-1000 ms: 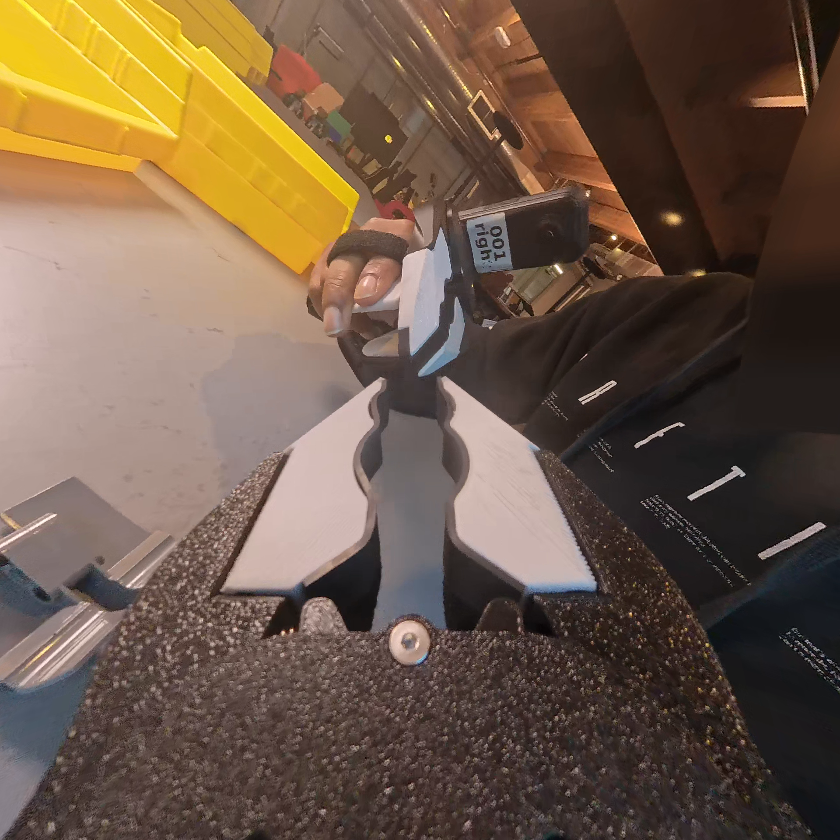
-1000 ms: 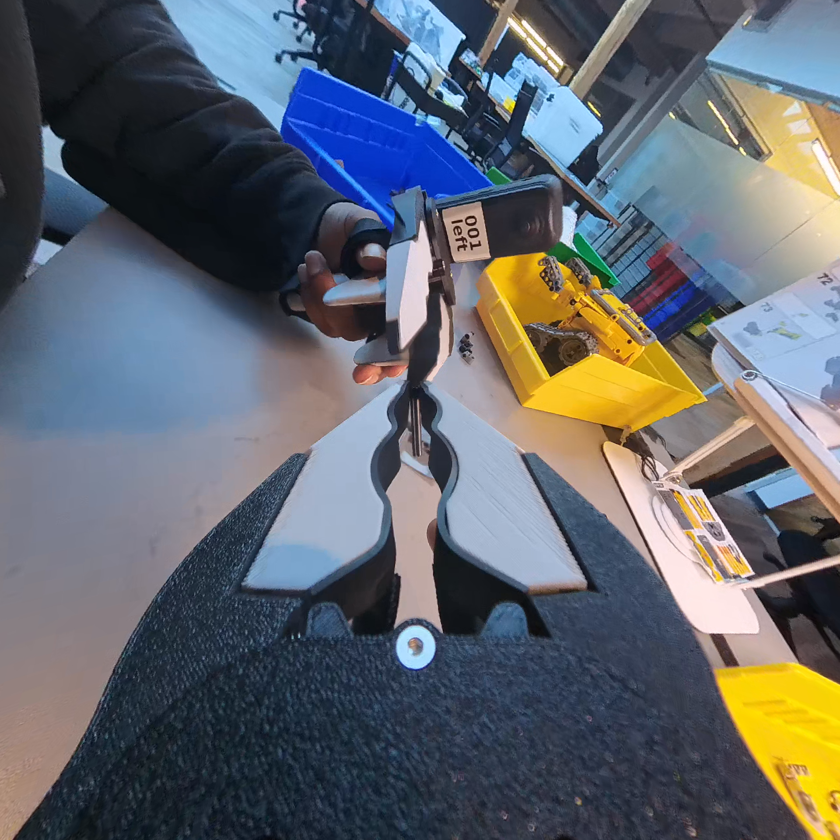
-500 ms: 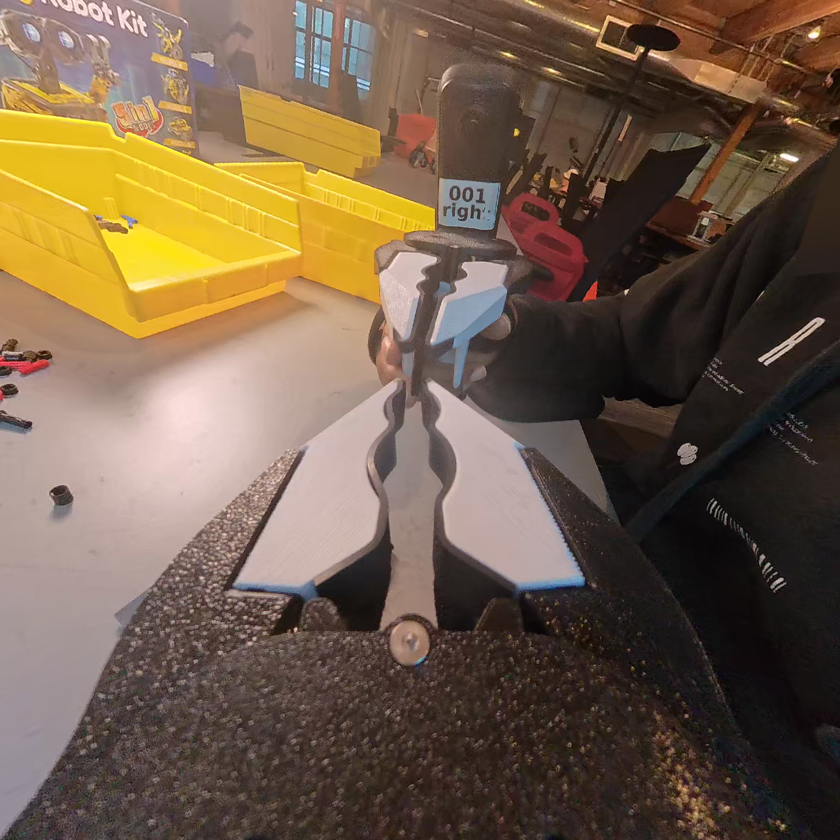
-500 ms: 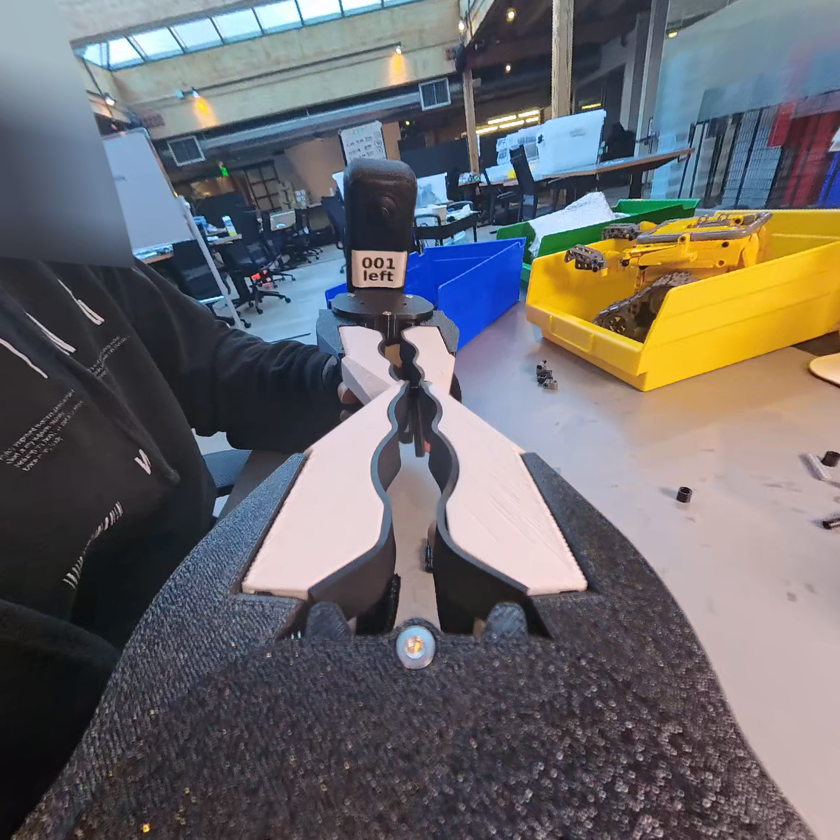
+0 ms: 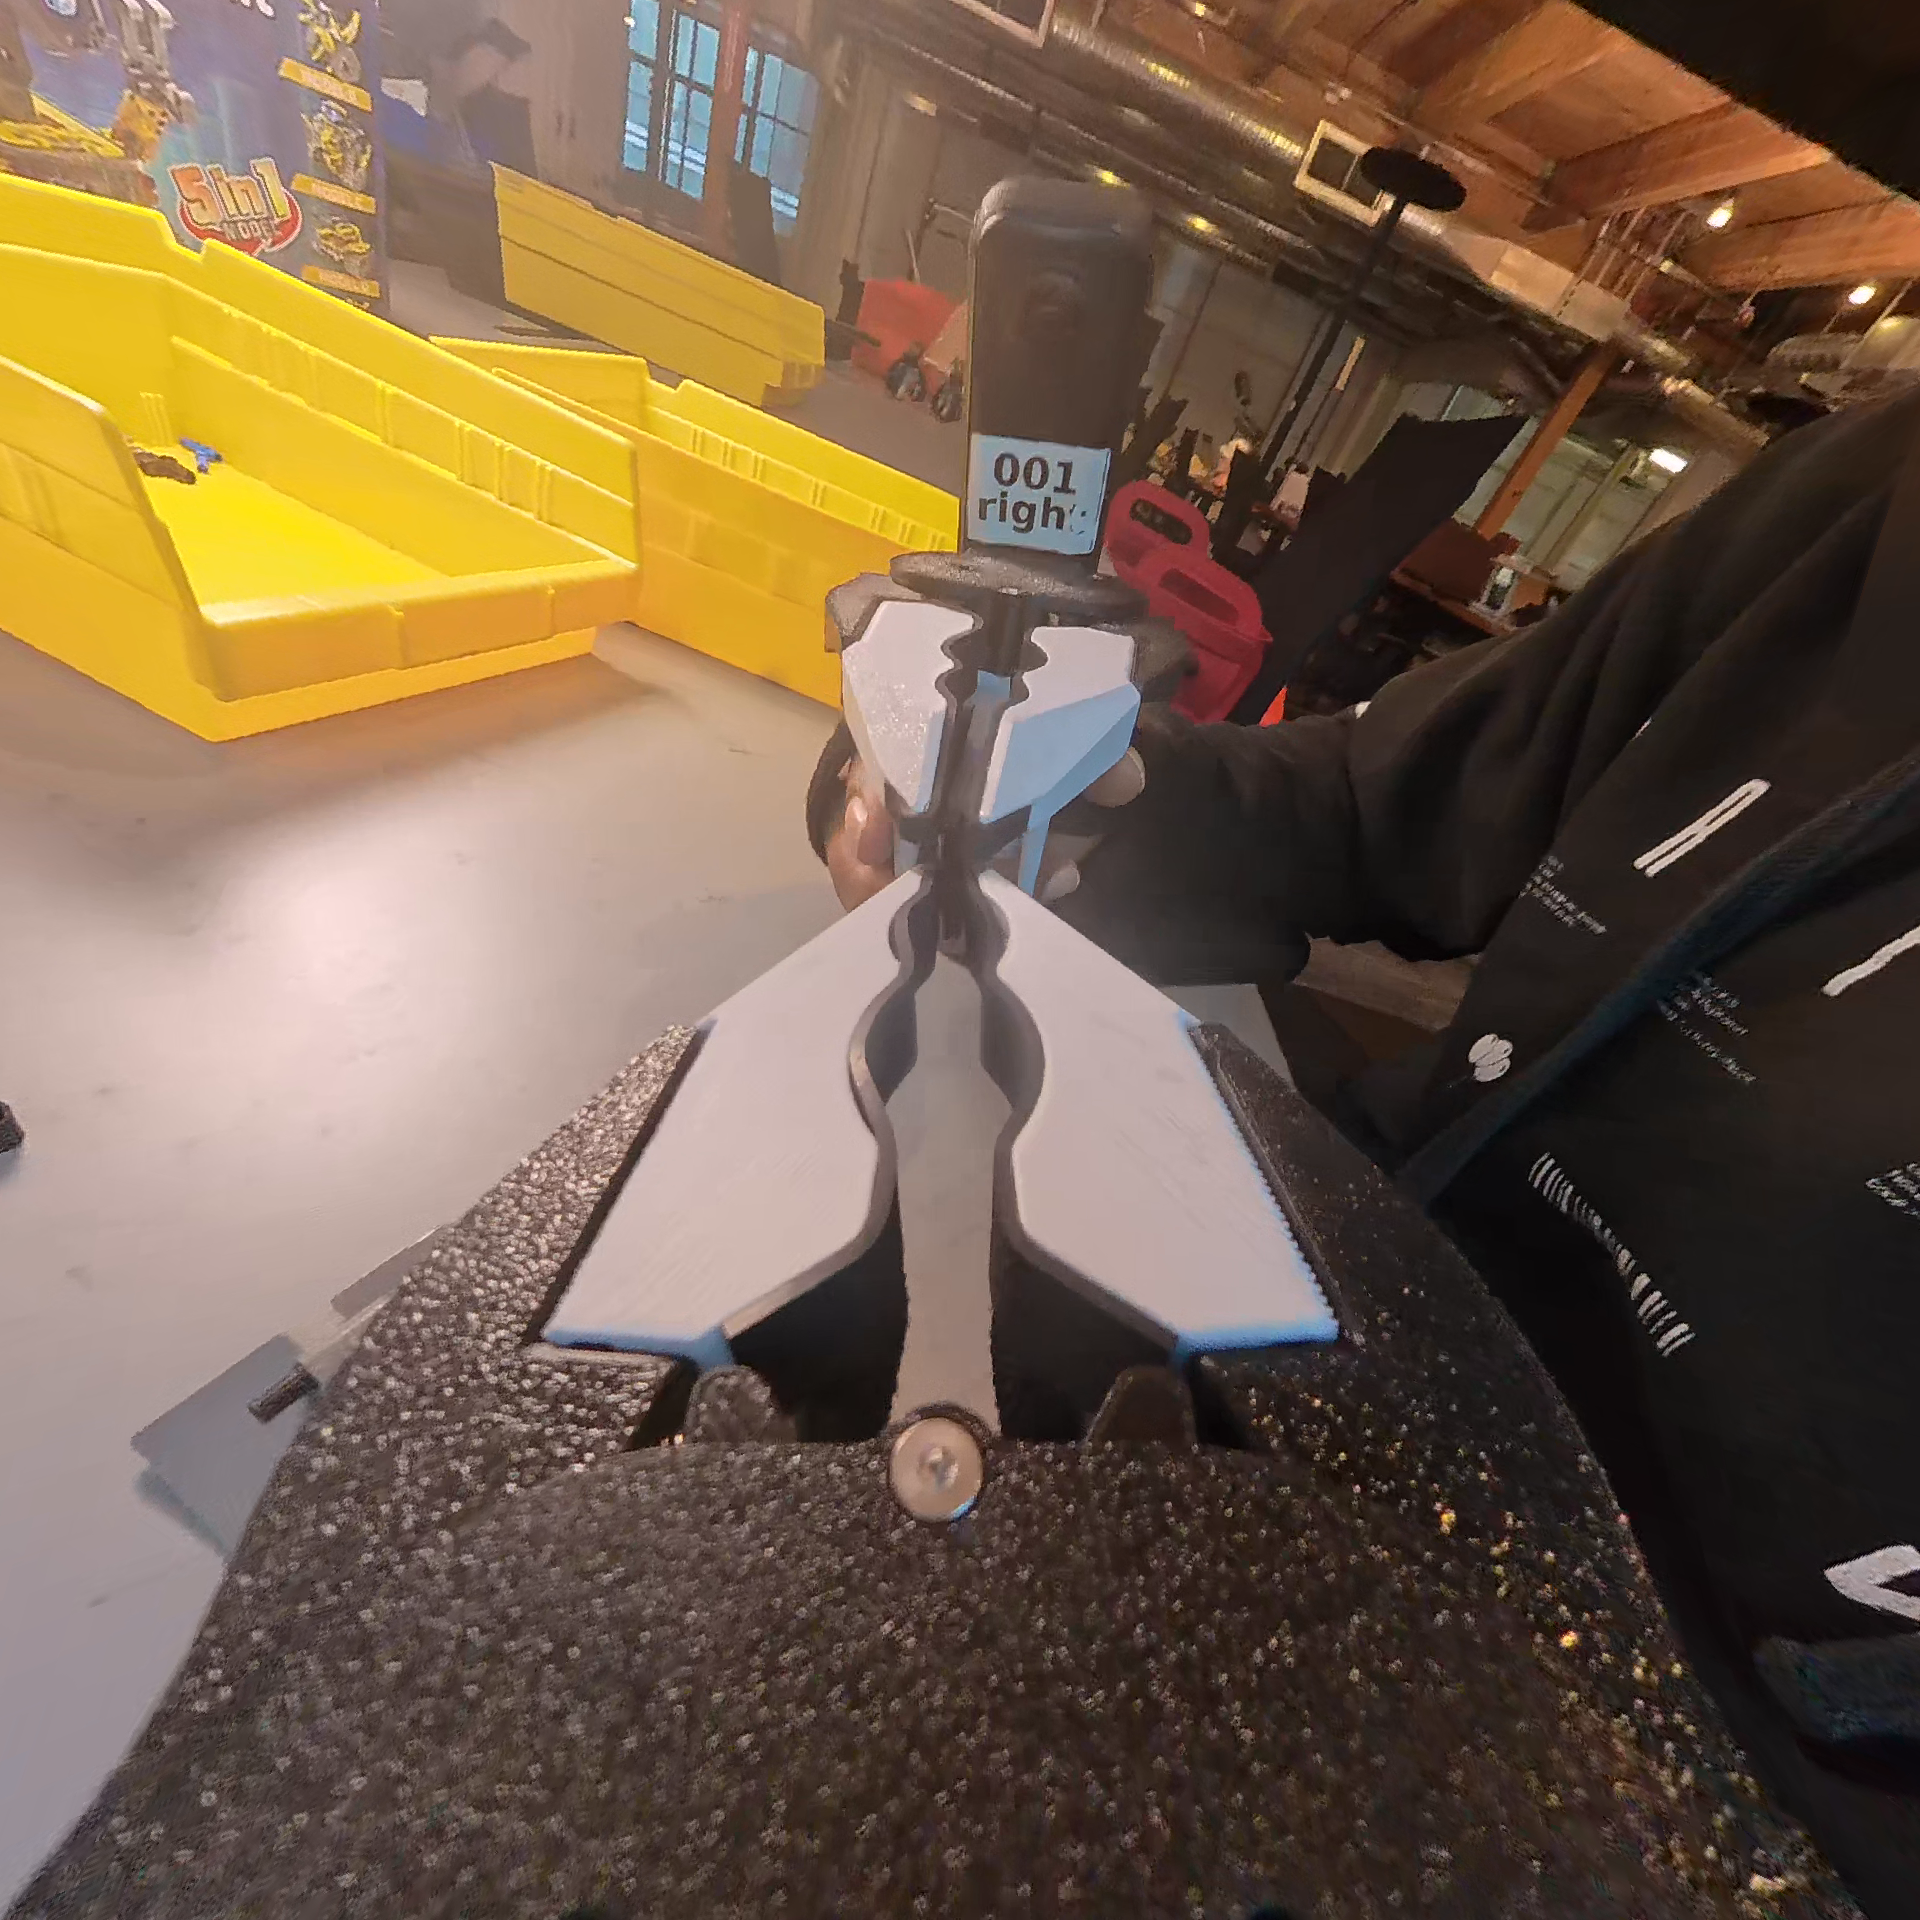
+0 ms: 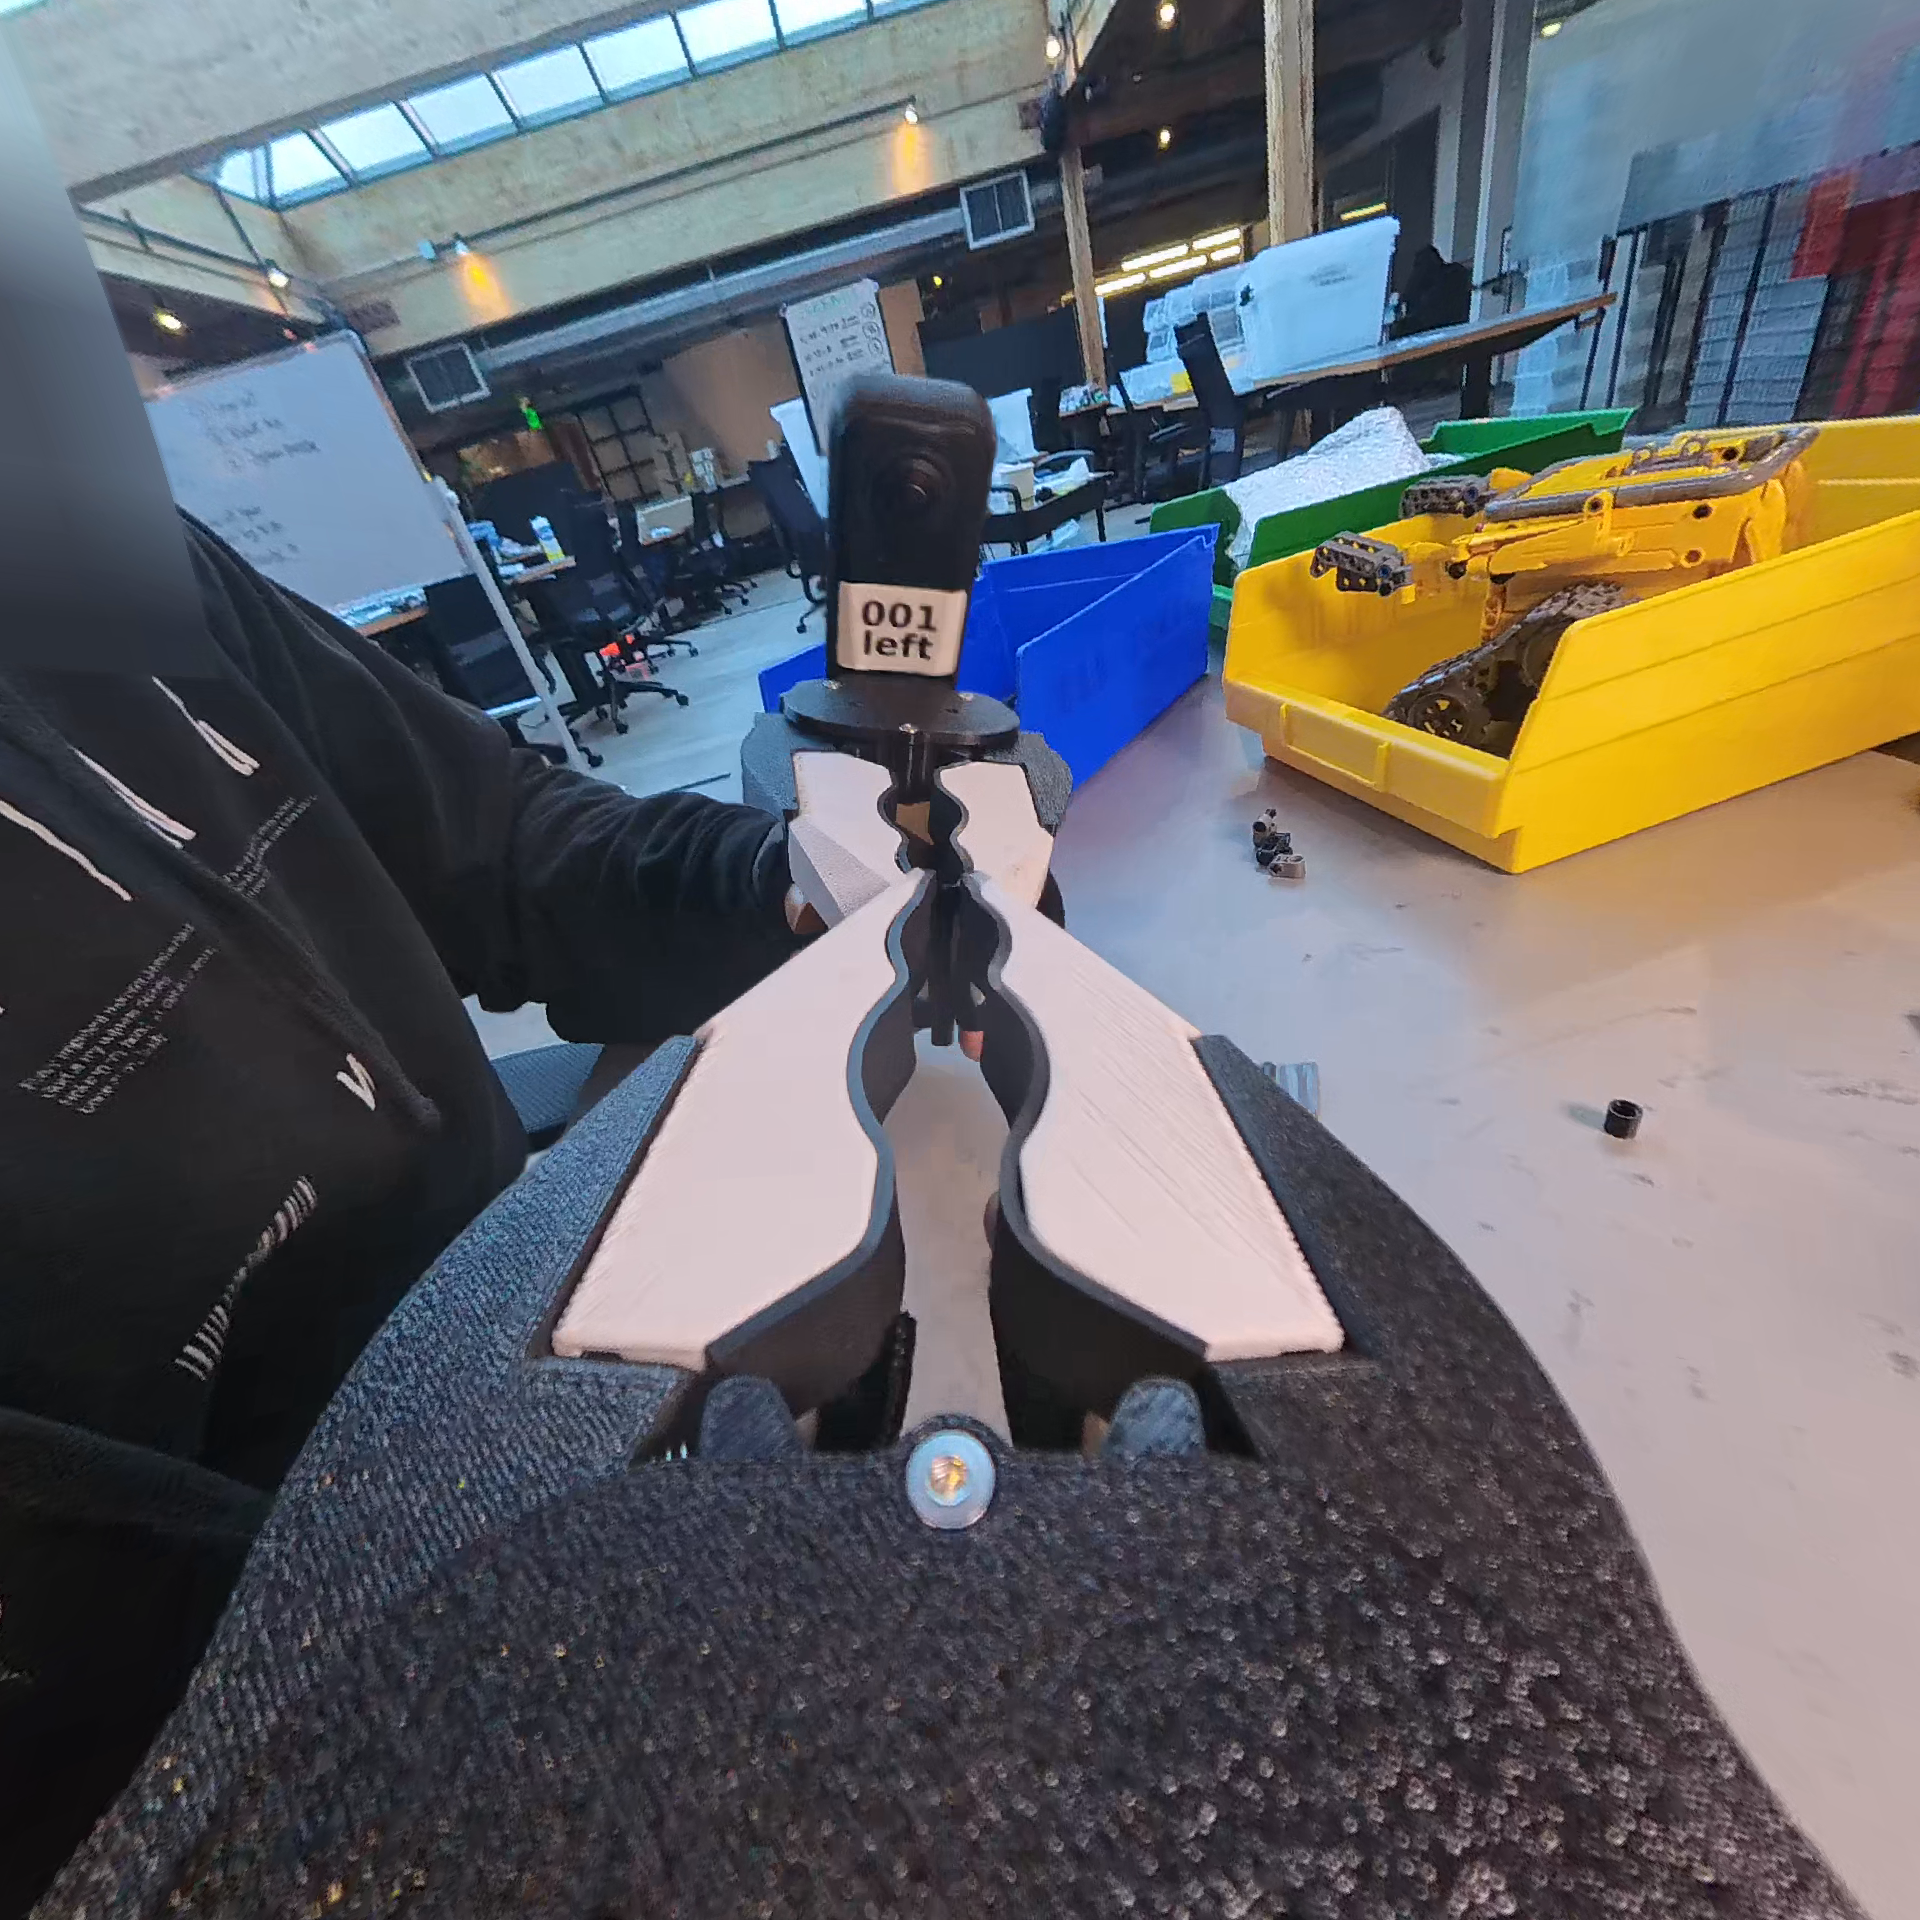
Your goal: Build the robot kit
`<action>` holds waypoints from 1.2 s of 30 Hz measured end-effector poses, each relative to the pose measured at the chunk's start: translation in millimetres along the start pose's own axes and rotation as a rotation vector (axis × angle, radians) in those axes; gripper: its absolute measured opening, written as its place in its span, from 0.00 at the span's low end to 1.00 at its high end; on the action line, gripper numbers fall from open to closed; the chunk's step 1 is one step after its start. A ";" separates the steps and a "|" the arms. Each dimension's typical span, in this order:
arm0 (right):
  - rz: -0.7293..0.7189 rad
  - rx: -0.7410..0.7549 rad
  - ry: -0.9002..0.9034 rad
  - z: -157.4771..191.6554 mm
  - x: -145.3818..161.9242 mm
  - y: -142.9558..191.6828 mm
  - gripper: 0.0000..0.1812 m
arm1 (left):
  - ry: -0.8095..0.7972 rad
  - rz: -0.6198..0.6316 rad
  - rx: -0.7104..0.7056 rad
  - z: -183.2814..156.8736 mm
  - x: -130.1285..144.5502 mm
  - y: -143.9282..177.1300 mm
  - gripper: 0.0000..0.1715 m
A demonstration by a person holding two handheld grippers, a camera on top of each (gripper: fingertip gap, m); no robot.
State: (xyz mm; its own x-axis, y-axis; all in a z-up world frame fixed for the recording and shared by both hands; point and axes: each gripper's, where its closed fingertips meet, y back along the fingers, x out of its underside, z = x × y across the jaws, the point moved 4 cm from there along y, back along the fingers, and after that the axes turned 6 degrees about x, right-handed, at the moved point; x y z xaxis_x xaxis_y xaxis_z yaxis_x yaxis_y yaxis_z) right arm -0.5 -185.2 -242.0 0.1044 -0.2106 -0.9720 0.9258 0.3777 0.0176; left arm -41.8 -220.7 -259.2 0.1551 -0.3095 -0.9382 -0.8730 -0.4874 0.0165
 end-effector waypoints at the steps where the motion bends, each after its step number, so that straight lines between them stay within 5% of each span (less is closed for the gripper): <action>1: -0.023 -0.009 -0.007 0.8 -3.3 1.2 0.04 | 0.023 -0.033 0.016 -0.6 -2.7 0.6 0.02; 5: -0.133 0.005 0.036 -0.9 -22.1 13.5 0.10 | 0.193 -0.232 0.086 5.2 -19.1 11.3 0.01; 9: -0.077 0.204 0.391 -2.6 -18.1 9.7 0.10 | 0.433 -0.467 0.185 14.5 -32.2 23.7 0.02; 13: -0.030 0.380 0.662 -0.7 -16.7 -1.4 0.08 | 0.581 -0.572 0.235 18.3 -31.5 21.9 0.02; 27: -0.005 0.457 0.801 -2.4 -14.2 -6.2 0.02 | 0.652 -0.593 0.217 20.5 -26.9 16.5 0.02; 36: -0.060 0.166 0.434 -1.3 -21.5 17.7 0.02 | 0.379 -0.418 0.164 8.3 -35.7 23.3 0.08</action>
State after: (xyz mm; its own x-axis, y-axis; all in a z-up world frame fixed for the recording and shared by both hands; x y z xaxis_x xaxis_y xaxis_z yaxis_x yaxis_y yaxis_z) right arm 13.2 -172.8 -221.1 -0.0797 0.1824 -0.9800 0.9749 0.2192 -0.0385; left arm -71.5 -214.2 -228.2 0.6295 -0.4033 -0.6641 -0.7579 -0.5071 -0.4104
